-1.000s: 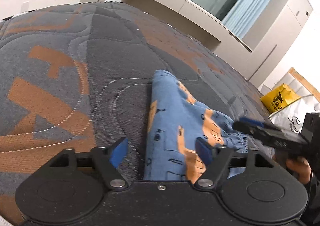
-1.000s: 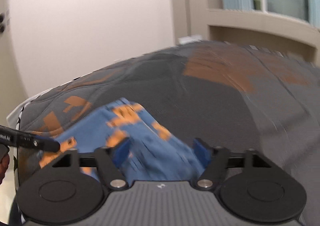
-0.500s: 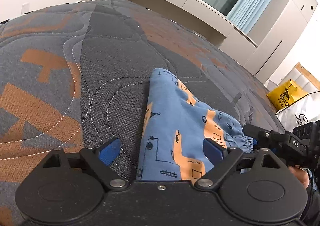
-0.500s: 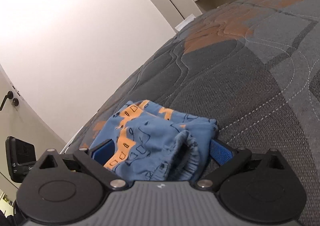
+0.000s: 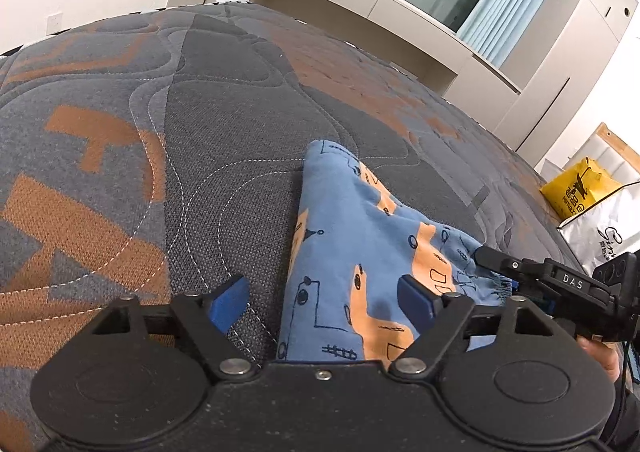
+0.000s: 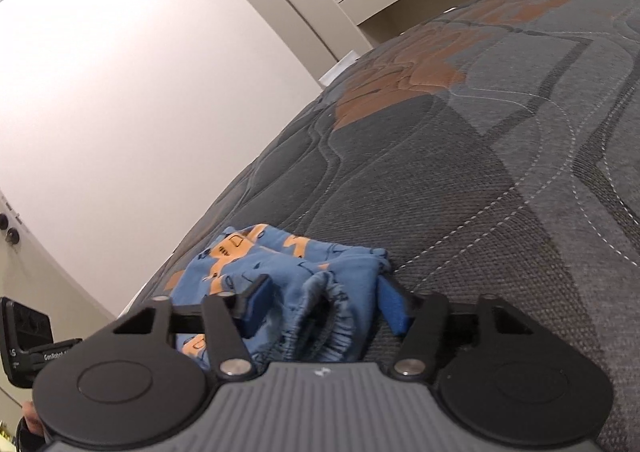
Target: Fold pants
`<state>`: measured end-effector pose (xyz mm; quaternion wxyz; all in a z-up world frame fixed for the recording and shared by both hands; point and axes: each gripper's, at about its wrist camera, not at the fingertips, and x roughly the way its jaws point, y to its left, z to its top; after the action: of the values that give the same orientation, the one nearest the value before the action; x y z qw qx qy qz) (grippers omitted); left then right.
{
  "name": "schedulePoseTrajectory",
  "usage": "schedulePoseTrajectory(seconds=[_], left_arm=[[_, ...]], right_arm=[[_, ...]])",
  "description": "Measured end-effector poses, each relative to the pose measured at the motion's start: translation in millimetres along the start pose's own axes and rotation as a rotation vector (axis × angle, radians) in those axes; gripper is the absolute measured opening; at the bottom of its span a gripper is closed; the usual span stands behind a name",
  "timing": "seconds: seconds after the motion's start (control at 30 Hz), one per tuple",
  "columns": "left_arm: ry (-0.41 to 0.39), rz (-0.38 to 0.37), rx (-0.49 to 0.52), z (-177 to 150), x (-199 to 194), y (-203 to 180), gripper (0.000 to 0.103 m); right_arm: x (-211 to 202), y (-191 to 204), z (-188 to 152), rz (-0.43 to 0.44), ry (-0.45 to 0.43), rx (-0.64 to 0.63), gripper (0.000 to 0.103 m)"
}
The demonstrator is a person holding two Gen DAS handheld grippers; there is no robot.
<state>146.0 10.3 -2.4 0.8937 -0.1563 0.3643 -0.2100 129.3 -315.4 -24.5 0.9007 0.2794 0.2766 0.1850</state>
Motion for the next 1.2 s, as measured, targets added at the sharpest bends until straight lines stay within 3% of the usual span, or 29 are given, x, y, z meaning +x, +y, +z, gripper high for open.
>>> schedulePoseTrajectory(seconds=[0.23, 0.53, 0.8, 1.2], left_arm=[[0.003, 0.006, -0.024, -1.0, -0.5, 6.1, 0.06], [-0.018, -0.002, -0.059, -7.5, -1.3, 12.6, 0.048], [-0.019, 0.007, -0.039, -8.5, -1.7, 5.5, 0.036], [-0.022, 0.046, 0.013, -4.0, -5.3, -11.1, 0.03]], right_arm=[[3.6, 0.7, -1.9, -0.02, -0.007, -0.002, 0.049], [7.1, 20.4, -9.0, -0.115, -0.012, -0.113, 0.043], [6.2, 22.5, -10.1, -0.11, -0.017, -0.124, 0.038], [1.1, 30.7, -13.9, -0.124, -0.049, -0.171, 0.029]])
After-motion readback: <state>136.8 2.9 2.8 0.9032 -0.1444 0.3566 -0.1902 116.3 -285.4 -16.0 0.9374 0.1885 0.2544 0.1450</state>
